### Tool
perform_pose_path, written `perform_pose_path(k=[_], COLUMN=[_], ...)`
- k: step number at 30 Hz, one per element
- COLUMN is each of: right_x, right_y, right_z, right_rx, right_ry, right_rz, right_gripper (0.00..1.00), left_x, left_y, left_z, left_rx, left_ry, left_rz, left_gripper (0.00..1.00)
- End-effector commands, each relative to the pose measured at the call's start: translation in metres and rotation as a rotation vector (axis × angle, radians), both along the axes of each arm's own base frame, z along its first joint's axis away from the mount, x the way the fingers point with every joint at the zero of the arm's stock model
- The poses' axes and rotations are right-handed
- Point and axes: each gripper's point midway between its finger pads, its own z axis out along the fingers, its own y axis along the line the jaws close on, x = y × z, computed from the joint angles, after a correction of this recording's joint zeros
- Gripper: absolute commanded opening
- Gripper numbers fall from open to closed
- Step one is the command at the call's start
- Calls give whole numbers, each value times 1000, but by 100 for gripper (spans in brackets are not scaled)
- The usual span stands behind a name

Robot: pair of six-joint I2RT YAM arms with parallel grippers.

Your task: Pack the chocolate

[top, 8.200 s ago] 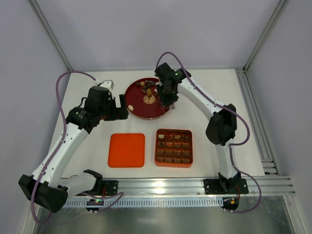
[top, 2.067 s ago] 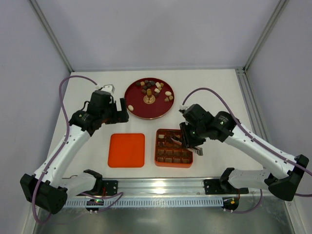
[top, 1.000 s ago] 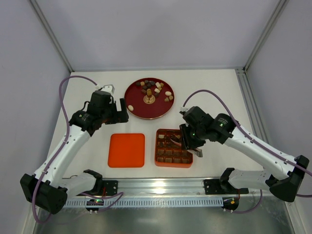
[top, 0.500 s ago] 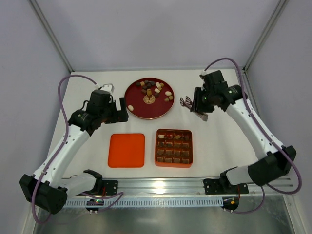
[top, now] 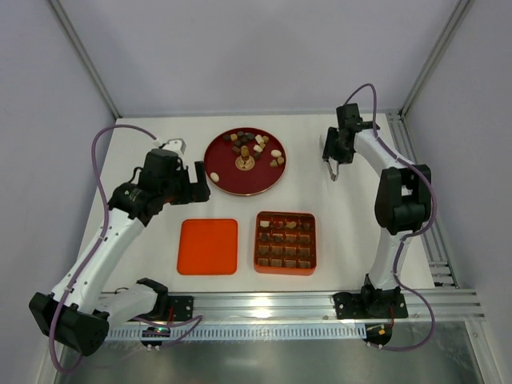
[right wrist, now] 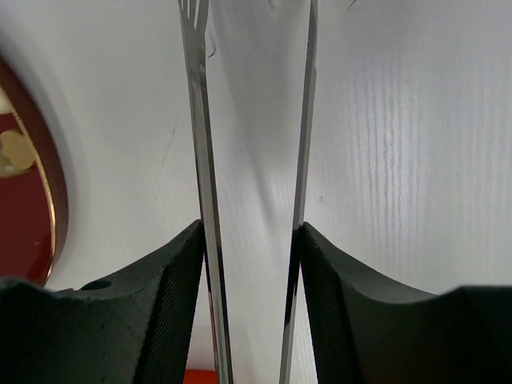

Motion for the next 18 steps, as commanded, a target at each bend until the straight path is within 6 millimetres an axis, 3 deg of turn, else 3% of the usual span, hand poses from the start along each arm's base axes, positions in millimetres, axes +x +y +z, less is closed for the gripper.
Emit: perform_pose_path(k=[1, 7, 18], right_x=[31, 20, 7], right_y=[-3, -1, 0], right_z=[18, -18, -47], right_rx=[-38, -32, -34], right_ry=[-112, -20, 38], right_rz=[16, 33, 53], right_gripper=[52, 57, 64], left_x=[-2, -6, -17], left_y=[-1, -1, -2], left_z=[11, -2, -37], left_rx=[-4, 3, 5], left_ry=[-29, 11, 111], left_rz=[-27, -27, -19], left_gripper=[100, 100, 100])
